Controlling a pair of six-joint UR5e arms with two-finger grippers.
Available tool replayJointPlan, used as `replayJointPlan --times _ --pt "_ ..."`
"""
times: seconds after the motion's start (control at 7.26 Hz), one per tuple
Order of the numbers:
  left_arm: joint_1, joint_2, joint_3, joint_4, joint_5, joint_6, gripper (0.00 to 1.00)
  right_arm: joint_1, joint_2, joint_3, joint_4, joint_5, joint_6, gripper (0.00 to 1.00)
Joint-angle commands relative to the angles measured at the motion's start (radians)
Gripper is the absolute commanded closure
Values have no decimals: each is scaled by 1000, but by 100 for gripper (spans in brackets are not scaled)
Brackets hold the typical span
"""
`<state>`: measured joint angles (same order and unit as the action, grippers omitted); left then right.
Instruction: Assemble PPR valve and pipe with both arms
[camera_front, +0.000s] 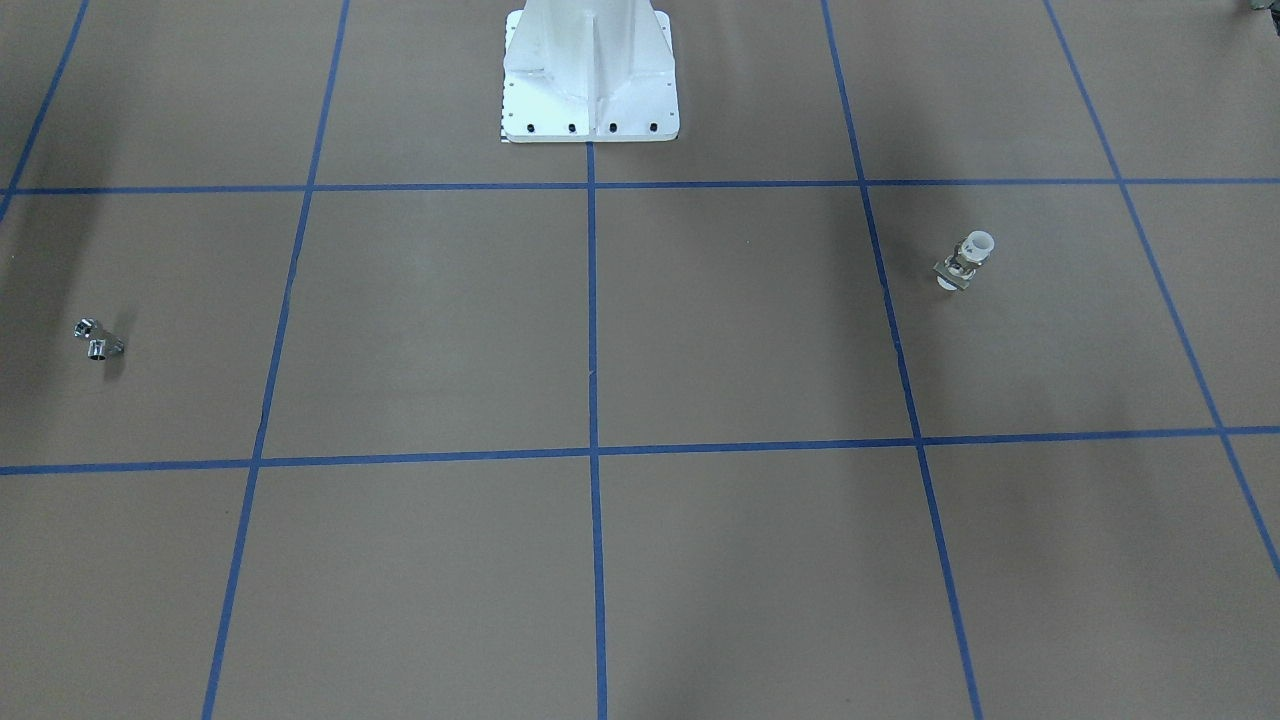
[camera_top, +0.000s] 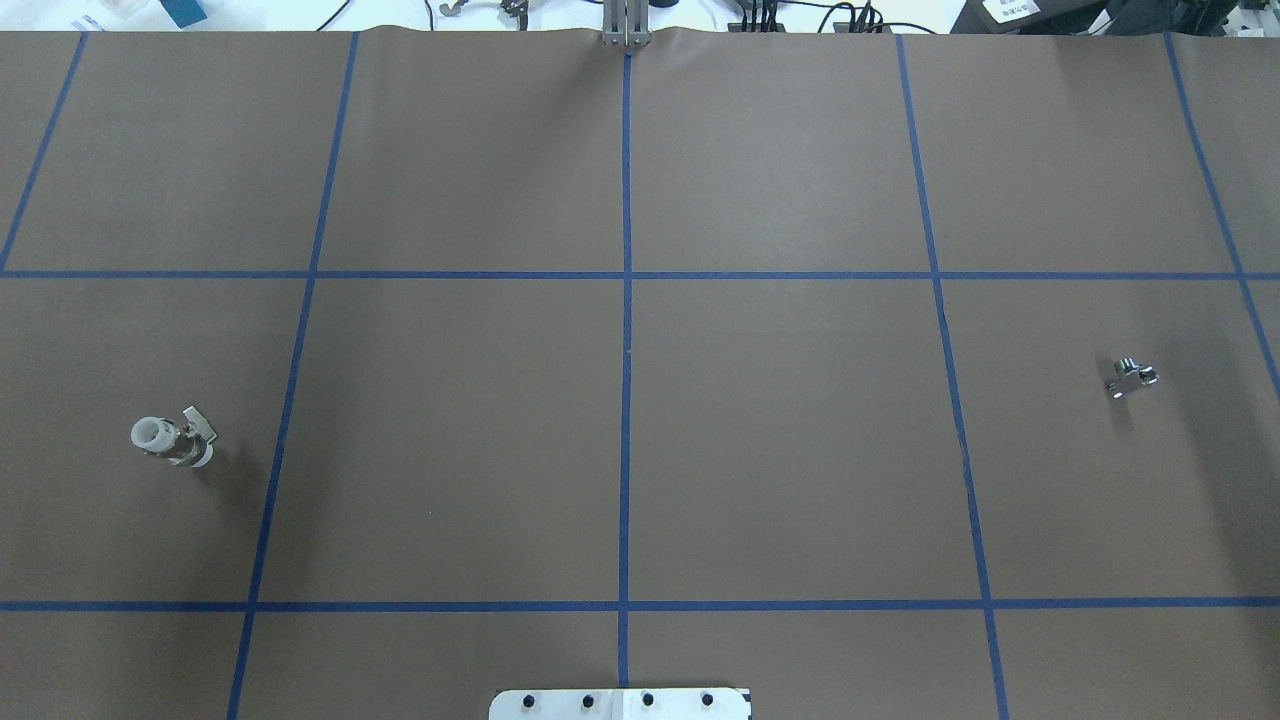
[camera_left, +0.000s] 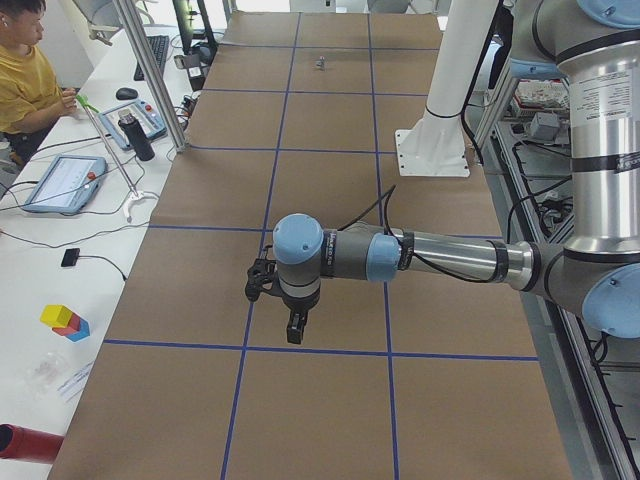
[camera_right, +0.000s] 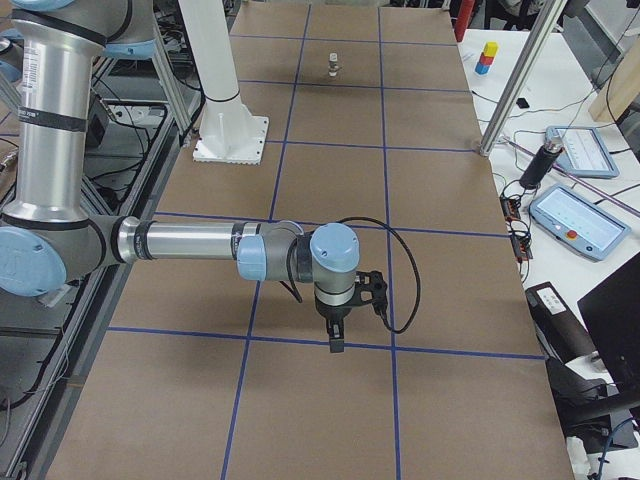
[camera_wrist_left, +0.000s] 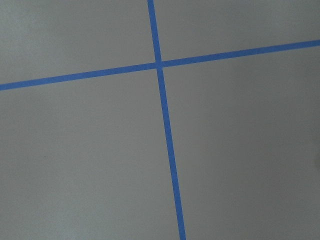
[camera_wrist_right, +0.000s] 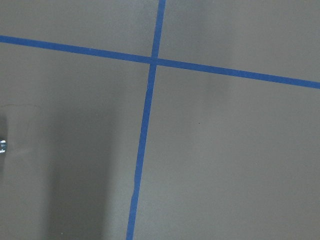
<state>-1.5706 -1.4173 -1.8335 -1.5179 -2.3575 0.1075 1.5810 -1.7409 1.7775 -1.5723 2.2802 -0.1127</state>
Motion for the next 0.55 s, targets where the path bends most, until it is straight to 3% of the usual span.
replayJointPlan --times 0.0,0.41 --pt "0 4 -3 -4 -2 -3 0 1 -3 2 0 1 -4 0" --pt "1 3 0 -7 -2 0 0 -1 -12 -4 0 -8 -4 0"
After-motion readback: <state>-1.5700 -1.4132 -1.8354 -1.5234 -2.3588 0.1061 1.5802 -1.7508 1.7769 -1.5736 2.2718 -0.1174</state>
